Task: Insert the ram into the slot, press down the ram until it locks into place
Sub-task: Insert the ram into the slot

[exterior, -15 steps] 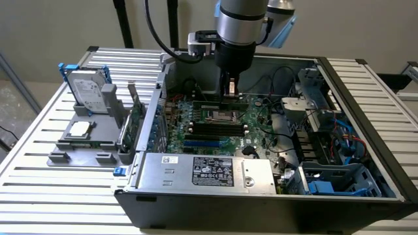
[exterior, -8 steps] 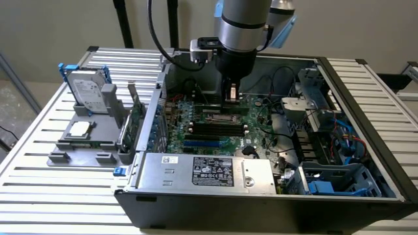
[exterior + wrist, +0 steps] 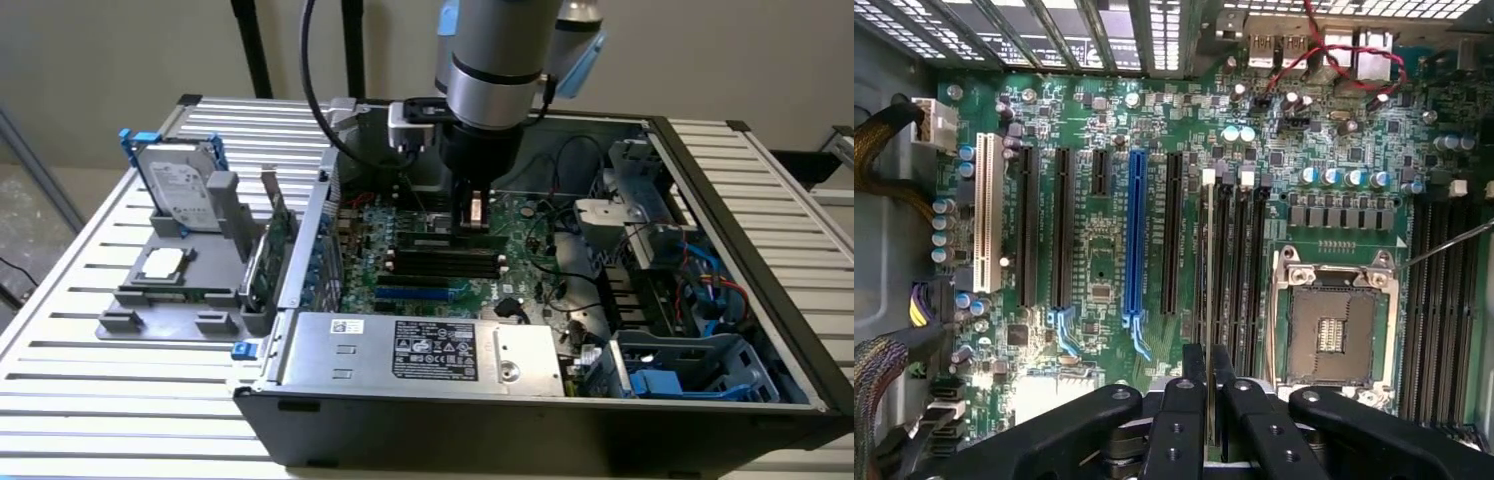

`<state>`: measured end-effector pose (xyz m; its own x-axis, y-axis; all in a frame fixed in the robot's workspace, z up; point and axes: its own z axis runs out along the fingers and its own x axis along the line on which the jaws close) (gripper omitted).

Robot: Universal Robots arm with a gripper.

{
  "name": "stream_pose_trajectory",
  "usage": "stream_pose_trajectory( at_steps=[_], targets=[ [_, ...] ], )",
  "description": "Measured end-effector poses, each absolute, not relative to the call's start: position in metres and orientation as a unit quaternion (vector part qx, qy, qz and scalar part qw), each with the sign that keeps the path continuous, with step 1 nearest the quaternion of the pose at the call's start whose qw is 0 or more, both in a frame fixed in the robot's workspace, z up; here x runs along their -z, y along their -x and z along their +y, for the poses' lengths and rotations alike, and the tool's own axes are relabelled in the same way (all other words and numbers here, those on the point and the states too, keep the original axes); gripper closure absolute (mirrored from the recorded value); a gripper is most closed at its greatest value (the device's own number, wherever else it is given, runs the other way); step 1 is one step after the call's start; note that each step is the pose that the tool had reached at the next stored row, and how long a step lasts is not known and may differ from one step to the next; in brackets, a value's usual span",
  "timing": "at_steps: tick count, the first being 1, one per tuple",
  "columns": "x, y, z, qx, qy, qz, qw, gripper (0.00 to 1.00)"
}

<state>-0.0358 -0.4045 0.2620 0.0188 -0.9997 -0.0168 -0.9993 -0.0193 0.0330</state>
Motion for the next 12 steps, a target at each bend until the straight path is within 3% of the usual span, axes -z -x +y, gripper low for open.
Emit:
stream_pose_trajectory(
  at_steps=[12],
  targets=[
    [-0.24, 0.038, -0.404, 0.018, -0.715, -0.699, 0.006, 0.86]
  ],
)
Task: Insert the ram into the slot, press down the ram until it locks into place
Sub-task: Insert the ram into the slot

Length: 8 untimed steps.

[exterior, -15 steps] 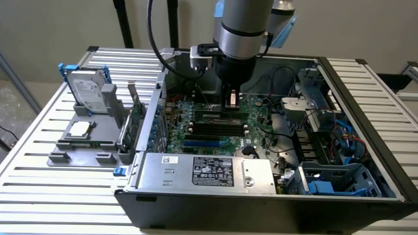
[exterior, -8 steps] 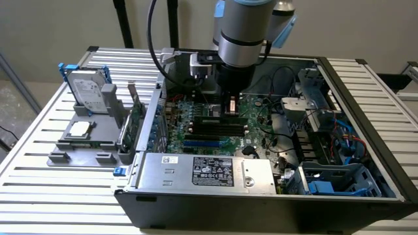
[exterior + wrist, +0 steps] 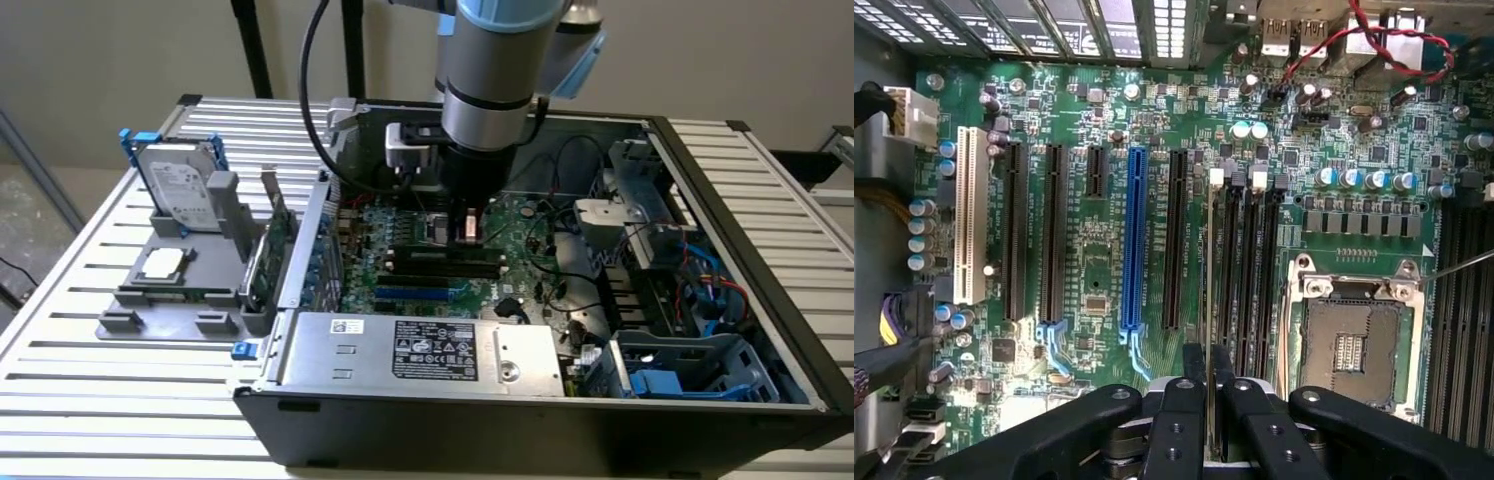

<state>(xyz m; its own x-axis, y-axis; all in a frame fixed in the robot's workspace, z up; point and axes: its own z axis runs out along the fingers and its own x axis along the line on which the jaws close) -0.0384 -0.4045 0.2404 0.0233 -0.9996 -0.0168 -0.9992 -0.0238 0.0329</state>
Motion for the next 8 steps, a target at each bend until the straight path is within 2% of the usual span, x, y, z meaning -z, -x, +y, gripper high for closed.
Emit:
stream_pose_trajectory(
  at_steps=[8],
  targets=[
    [-0.2376, 0.0384, -0.4023, 0.018, -0.708, -0.705, 0.006, 0.86]
  ],
)
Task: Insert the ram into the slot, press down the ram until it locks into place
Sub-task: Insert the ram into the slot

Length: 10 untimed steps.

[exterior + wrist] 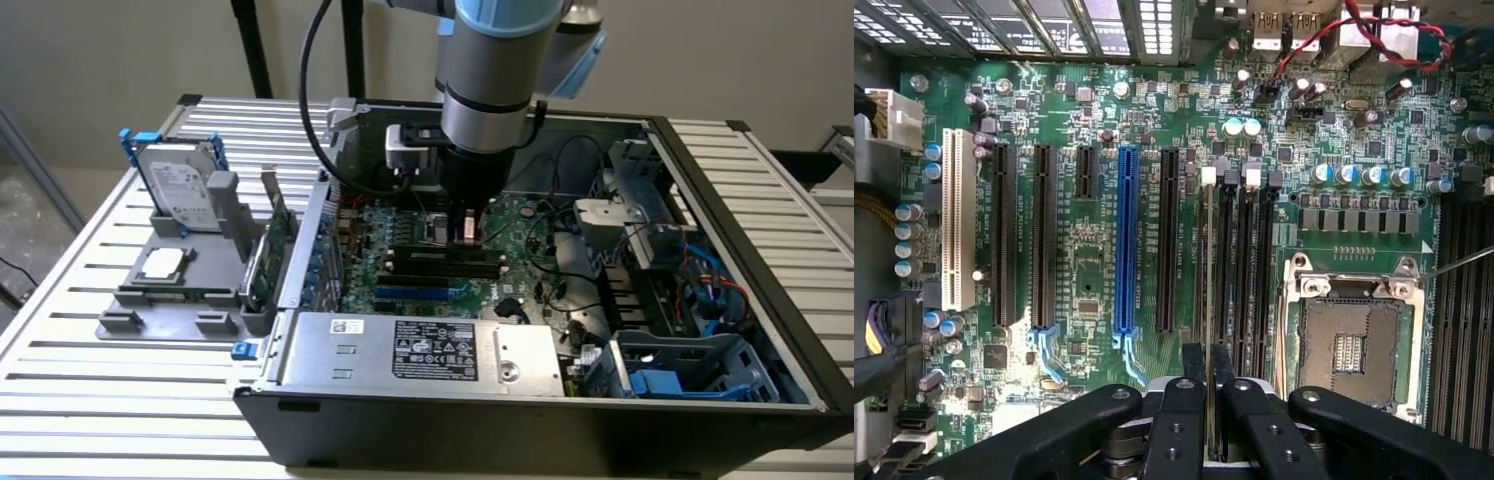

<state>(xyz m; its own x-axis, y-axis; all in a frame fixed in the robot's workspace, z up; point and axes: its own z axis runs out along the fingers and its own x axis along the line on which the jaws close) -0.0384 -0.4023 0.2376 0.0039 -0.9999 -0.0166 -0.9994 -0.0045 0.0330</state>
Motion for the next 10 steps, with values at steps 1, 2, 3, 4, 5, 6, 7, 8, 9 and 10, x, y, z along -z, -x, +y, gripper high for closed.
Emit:
stream_pose_trajectory(
  at_steps=[1, 2, 3, 4, 5, 6, 7, 8, 9, 10],
  targets=[
    [-0.2373, 0.0384, -0.4023, 0.018, -0.708, -0.706, 0.006, 0.86],
    [-0.2368, 0.0384, -0.4023, 0.018, -0.708, -0.706, 0.006, 0.86],
    [-0.2362, 0.0384, -0.4023, 0.018, -0.708, -0.706, 0.006, 0.86],
    [-0.2356, 0.0384, -0.4023, 0.018, -0.708, -0.706, 0.006, 0.86],
    [-0.2349, 0.0384, -0.4022, 0.018, -0.708, -0.706, 0.006, 0.86],
    [-0.2344, 0.0384, -0.4021, 0.018, -0.708, -0.706, 0.006, 0.86],
    [-0.234, 0.0383, -0.402, 0.018, -0.708, -0.706, 0.006, 0.86],
    [-0.2337, 0.0383, -0.402, 0.018, -0.708, -0.706, 0.006, 0.86],
    [-0.2337, 0.0382, -0.4019, 0.018, -0.708, -0.706, 0.006, 0.86],
    [-0.2336, 0.0381, -0.4019, 0.017, -0.708, -0.706, 0.006, 0.86]
  ],
)
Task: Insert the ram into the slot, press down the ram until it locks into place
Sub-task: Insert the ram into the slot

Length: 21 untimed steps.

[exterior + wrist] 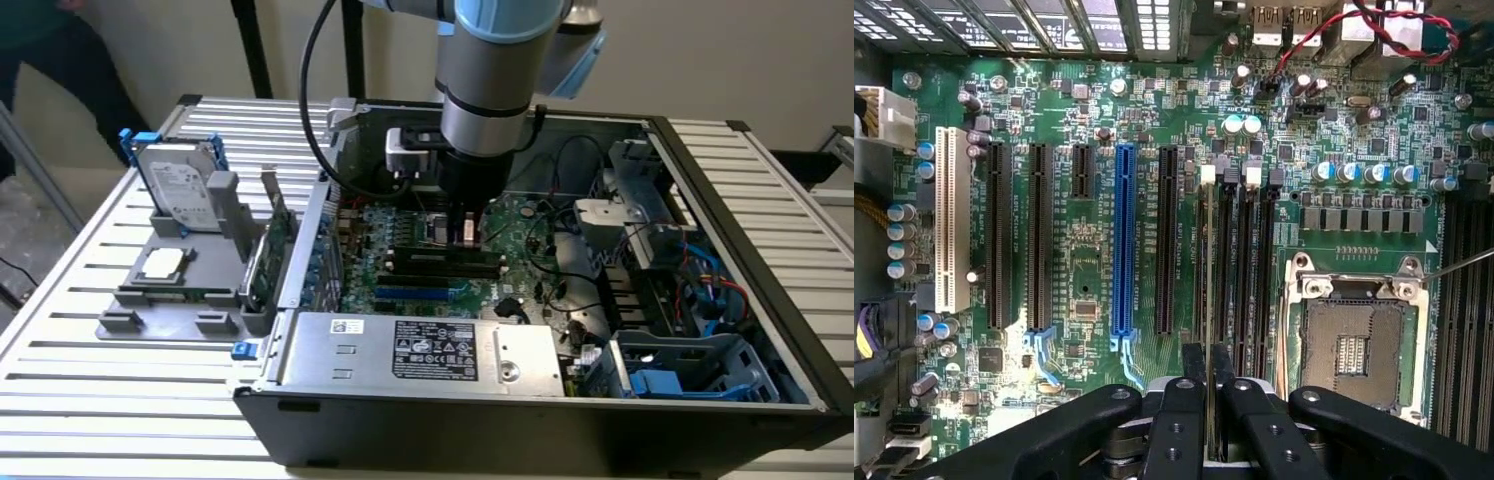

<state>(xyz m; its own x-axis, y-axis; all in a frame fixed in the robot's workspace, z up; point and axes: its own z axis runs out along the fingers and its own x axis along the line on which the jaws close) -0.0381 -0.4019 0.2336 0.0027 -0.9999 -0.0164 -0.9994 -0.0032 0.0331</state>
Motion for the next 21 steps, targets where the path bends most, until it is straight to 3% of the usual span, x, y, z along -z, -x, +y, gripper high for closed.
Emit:
stream_pose_trajectory(
  at_steps=[21],
  targets=[
    [-0.2301, 0.0372, -0.4018, 0.016, -0.703, -0.711, 0.004, 0.86]
  ],
)
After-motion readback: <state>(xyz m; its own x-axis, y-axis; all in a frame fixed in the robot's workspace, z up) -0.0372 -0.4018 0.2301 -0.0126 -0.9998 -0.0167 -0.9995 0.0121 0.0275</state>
